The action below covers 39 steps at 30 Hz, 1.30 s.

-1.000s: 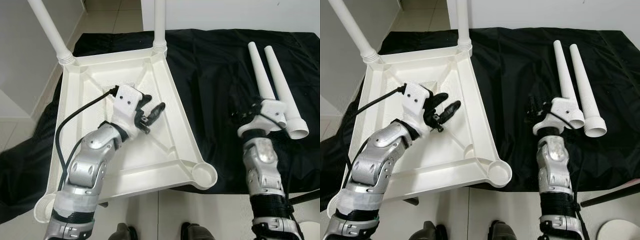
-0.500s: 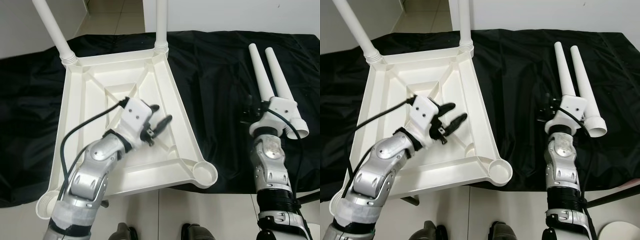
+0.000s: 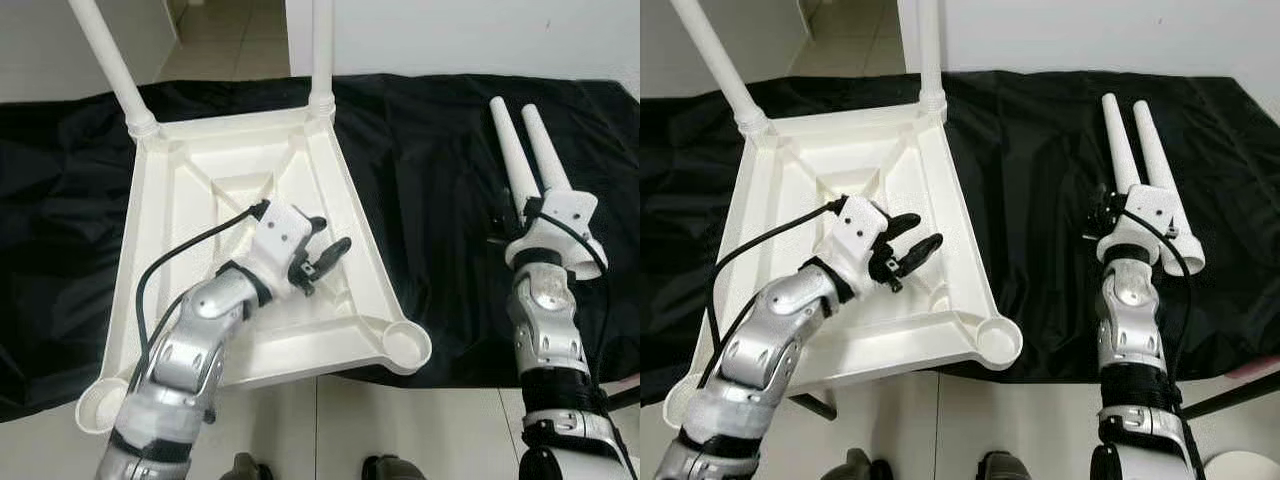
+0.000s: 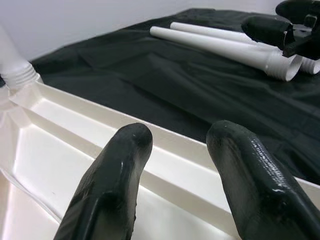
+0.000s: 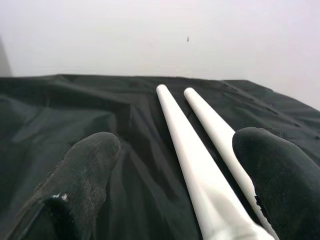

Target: Building children table

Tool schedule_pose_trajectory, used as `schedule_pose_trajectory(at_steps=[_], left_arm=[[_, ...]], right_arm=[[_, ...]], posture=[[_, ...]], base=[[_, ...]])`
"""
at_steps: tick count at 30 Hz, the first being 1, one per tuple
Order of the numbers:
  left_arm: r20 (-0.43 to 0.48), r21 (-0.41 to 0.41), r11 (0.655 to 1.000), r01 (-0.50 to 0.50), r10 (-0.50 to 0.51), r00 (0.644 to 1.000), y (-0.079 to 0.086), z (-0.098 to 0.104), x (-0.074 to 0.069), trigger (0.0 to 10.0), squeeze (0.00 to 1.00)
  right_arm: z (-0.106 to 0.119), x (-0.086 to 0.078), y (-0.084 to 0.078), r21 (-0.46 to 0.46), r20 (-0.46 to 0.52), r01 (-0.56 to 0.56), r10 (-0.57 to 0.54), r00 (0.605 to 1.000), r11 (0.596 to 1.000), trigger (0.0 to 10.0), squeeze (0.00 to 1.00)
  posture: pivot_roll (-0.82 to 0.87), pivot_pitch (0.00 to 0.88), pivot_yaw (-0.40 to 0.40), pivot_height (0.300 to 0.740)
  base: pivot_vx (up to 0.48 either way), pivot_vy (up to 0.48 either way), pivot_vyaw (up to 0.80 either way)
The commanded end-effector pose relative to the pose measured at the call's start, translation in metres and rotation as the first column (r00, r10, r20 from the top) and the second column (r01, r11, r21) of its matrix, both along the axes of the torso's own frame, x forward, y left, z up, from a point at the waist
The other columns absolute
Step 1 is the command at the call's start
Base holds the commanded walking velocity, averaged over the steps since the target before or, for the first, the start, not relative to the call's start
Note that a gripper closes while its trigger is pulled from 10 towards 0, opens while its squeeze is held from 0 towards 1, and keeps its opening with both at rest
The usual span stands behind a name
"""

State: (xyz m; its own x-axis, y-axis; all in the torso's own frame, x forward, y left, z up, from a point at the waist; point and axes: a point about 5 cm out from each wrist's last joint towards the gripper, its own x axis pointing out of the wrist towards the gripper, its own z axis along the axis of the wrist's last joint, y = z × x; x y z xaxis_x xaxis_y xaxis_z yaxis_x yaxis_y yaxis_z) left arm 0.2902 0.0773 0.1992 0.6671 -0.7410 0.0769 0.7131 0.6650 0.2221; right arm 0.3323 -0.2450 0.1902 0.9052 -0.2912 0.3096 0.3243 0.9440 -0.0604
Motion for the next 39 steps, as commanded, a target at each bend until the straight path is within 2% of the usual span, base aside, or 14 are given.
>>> schedule_pose_trajectory(at_steps=[1,9,18,24,26,29,39], left_arm=[[0.008,-0.003,0.998,-0.070,0.070,0.998,0.006,-0.002,0.005,10.0,0.00],[0.037,-0.018,0.995,-0.099,0.100,0.994,0.004,0.003,0.013,10.0,0.00],[0.052,-0.030,0.992,-0.121,0.122,0.991,0.008,0.004,0.015,10.0,0.00],[0.075,-0.037,0.995,-0.093,0.095,0.993,0.001,0.006,0.009,10.0,0.00],[0.071,-0.028,0.998,-0.061,0.063,0.995,-0.004,0.004,0.004,10.0,0.00],[0.067,-0.024,0.999,-0.049,0.051,0.996,-0.005,0.004,0.004,10.0,0.00],[0.043,-0.028,0.999,-0.025,0.026,0.999,-0.008,0.004,0.000,10.0,0.00]], right_arm=[[-0.003,0.002,0.003,-0.005,-0.009,-0.005,0.005,1.000,1.000,10.0,0.00],[-0.002,0.008,0.001,-0.029,-0.020,-0.014,0.013,1.000,0.999,10.0,0.00],[-0.009,0.008,-0.003,-0.042,-0.038,-0.006,0.004,0.999,0.999,10.0,0.00],[-0.012,0.005,-0.014,-0.028,-0.051,0.031,-0.032,0.998,0.999,10.0,0.00],[-0.016,0.004,-0.023,-0.017,-0.072,0.070,-0.071,0.995,0.997,10.0,0.00],[-0.020,0.004,-0.028,-0.001,-0.106,0.087,-0.087,0.991,0.996,10.0,0.00],[-0.039,0.007,-0.039,0.051,-0.211,0.076,-0.064,0.976,0.996,10.0,0.00]], posture=[[-0.11,0.026,0.029,0.740],[-0.10,0.022,-0.017,0.740],[-0.09,0.044,-0.006,0.740],[-0.10,0.058,0.016,0.740],[-0.10,0.066,0.025,0.740],[-0.10,0.073,0.037,0.740],[-0.10,0.105,0.048,0.740]], base=[[0.000,0.000,0.00],[0.000,0.000,0.00],[0.000,0.000,0.00],[0.000,0.000,0.00],[0.000,0.000,0.00],[0.000,0.000,0.00],[0.000,0.000,0.00]])
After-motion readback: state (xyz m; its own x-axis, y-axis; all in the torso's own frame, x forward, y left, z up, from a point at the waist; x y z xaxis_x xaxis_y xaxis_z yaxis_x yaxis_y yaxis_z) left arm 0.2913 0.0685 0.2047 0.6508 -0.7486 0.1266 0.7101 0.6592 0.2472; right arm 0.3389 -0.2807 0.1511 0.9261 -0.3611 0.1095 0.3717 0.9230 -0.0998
